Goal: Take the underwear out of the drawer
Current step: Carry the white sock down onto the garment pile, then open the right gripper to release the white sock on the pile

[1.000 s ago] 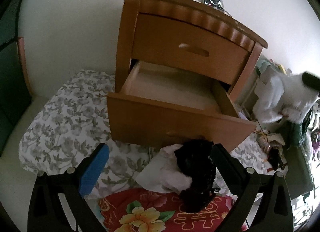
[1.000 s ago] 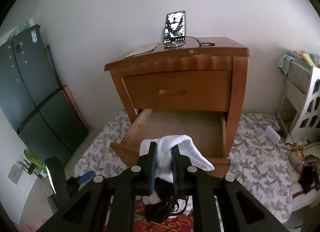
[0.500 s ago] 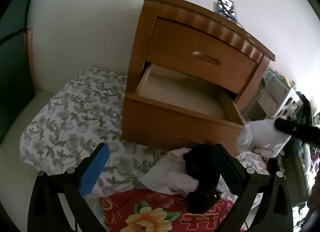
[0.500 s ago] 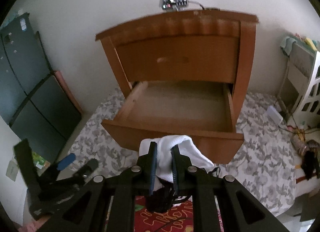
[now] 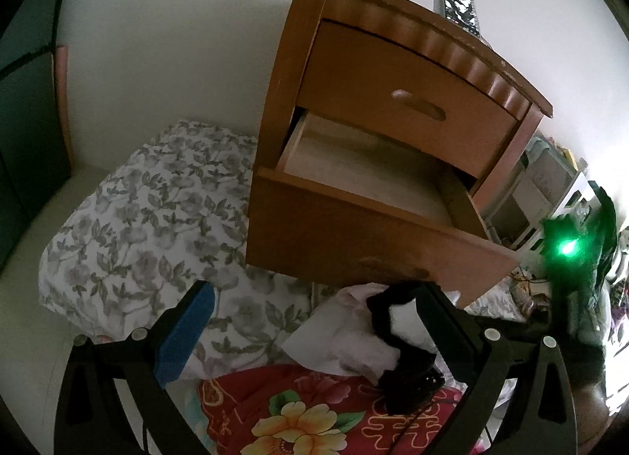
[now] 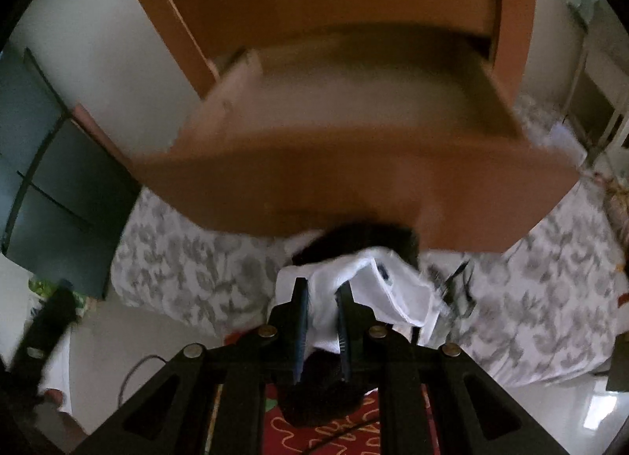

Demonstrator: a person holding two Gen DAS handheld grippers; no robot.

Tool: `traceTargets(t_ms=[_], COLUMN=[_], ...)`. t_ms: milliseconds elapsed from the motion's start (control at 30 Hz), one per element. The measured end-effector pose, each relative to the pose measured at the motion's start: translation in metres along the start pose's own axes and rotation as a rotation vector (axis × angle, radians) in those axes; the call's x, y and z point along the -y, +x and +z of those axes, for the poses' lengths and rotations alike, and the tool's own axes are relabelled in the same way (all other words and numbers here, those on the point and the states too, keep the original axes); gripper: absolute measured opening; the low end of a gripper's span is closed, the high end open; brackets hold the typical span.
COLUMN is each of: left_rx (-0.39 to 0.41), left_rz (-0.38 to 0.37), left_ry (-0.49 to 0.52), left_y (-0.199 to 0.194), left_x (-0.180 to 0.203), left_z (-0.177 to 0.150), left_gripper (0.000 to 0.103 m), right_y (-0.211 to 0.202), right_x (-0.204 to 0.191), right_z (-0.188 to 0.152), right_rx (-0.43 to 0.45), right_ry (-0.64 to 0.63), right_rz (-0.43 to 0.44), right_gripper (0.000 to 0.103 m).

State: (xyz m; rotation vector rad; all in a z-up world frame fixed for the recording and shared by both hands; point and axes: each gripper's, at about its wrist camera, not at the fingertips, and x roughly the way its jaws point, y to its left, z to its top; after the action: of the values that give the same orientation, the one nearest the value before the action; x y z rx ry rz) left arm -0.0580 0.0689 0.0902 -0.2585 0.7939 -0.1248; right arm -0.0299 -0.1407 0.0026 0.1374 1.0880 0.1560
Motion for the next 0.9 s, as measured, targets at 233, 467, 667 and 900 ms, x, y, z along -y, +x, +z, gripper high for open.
traceTargets(t_ms=[233, 467, 667, 900], left_rx=[-0.019, -0.032, -0.039, -0.037], left_rz=[0.005, 0.002, 0.003, -0.002], left_ry=[-0.004, 0.007, 0.009, 0.009], left_y=[0.006, 0.010, 0.011, 0.010], left_x=[-0.001, 0.000, 0.001, 0.002], left_z=[-0.002, -0.004, -0.005, -0.005], left_gripper=[0.102, 0.102, 0.102, 0.102], right_y=[0.037, 0.055, 0.050, 0.033], right_x=[0.004, 0.014, 0.011, 0.005], right_z=[-0.020, -0.033, -0.034, -0.037], right_rx=[-0.075, -0.114, -0.100, -0.067], right_ry=[0.013, 0.041, 0.035, 0.009], right_rz=[-0.023, -0.041, -0.044, -0.052], right_gripper=[0.015, 0.014, 0.017, 0.046])
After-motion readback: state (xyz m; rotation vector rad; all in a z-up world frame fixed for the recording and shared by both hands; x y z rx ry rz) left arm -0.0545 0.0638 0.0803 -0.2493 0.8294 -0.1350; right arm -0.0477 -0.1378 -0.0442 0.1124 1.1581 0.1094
